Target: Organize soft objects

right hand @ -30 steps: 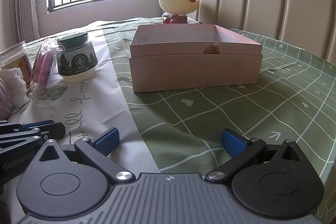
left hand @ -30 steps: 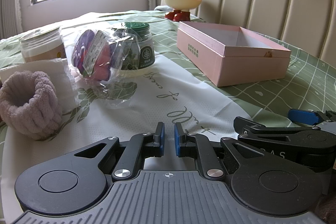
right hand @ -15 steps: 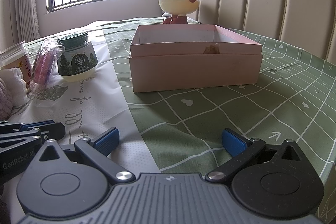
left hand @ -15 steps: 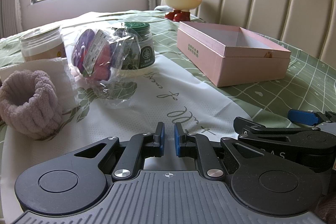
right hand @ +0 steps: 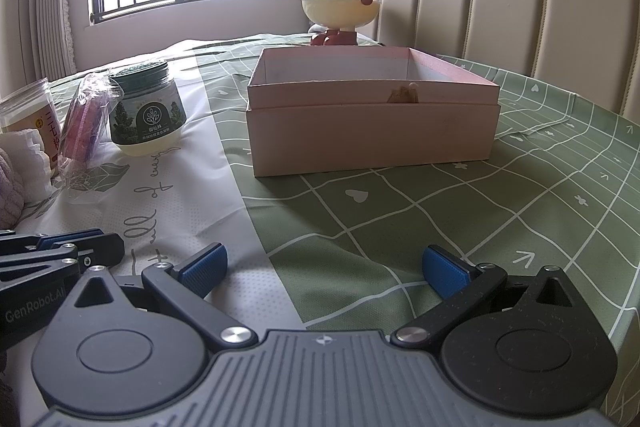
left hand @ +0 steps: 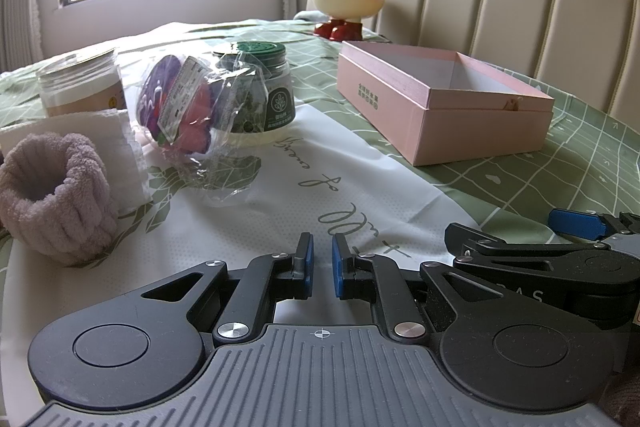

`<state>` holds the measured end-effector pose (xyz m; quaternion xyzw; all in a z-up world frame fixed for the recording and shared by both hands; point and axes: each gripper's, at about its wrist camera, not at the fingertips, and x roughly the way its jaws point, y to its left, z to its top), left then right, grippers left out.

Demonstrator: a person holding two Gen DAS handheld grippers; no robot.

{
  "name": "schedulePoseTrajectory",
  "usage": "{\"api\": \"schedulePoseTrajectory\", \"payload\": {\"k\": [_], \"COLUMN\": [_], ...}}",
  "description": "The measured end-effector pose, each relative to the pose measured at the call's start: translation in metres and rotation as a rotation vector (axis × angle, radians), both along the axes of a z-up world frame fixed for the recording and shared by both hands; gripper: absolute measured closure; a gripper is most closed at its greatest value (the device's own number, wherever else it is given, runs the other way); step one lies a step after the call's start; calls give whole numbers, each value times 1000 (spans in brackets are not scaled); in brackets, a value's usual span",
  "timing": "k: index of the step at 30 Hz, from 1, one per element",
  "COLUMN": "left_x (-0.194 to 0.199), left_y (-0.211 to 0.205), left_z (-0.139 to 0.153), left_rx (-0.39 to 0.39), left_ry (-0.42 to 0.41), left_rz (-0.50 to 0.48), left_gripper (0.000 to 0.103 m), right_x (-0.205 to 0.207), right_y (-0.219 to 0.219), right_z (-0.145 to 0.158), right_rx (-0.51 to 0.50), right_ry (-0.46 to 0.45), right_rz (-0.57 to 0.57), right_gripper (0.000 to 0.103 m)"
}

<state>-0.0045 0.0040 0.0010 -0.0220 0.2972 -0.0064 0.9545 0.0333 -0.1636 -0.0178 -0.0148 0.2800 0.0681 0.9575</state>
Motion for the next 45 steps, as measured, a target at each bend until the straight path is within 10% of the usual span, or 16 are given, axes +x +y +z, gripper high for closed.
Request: {"api": "schedulePoseTrajectory", "payload": {"k": [22, 29, 37, 45], "left_x": [-1, -1, -66, -120], "left_y": [-1, 7, 85, 230], "left_z": [1, 6, 44, 72], "left_rx": [-11, -65, -170, -108], "left_ry": [-2, 32, 39, 36], "left_rz": [8, 13, 95, 450], "left_gripper": [91, 89, 86, 85], "right_x": [2, 22, 44, 33], "right_y": [-3, 1, -1, 6], "right_z": [3, 16, 25, 27], "right_rx": [4, -27, -53, -76], "right_ry": [21, 184, 395, 413], "right_rz": [3, 64, 188, 164], "right_gripper": [0, 0, 0, 0]}}
